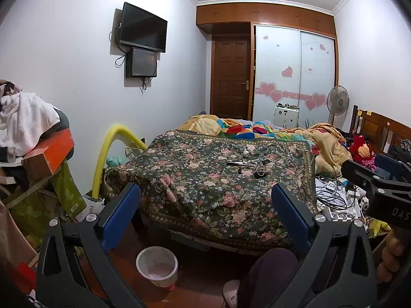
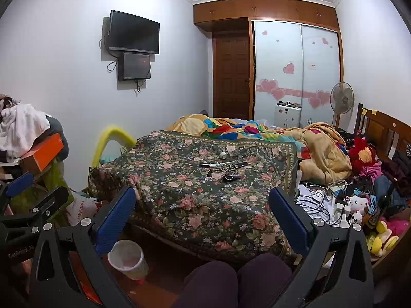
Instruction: Collect trash
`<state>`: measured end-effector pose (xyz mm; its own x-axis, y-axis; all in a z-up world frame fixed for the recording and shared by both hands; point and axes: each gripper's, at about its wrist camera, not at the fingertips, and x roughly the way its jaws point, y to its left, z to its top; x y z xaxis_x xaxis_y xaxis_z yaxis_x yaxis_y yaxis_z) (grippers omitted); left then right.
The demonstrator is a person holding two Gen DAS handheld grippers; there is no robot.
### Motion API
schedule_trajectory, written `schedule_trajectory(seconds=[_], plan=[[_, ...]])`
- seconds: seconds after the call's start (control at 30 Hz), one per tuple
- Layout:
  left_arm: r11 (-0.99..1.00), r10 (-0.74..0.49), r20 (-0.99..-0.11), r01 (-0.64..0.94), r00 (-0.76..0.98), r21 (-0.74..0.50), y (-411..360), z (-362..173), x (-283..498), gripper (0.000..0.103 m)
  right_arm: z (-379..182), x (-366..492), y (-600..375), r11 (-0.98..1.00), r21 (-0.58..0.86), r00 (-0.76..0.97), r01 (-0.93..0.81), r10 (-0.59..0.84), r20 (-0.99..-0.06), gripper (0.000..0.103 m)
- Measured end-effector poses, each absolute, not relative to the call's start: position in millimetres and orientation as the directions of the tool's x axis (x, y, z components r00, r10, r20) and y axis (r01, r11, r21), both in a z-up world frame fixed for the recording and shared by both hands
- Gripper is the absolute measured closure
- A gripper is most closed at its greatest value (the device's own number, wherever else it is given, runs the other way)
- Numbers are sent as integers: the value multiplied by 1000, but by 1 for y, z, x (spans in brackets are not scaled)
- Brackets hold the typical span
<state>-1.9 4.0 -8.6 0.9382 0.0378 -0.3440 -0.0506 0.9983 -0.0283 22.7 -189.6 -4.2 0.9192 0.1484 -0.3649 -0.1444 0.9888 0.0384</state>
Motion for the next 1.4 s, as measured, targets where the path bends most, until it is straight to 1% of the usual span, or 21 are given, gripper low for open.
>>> schedule_trajectory(seconds=[1.2, 1.4], plan=[[998, 23, -354, -43, 935, -48, 7, -14, 2, 1, -1, 22, -182, 987, 34, 914, -160, 161, -373, 0], [998, 30, -351, -45, 936, -37, 8, -14, 0, 1, -1, 22, -182, 986, 33, 914, -161, 161, -373, 0]])
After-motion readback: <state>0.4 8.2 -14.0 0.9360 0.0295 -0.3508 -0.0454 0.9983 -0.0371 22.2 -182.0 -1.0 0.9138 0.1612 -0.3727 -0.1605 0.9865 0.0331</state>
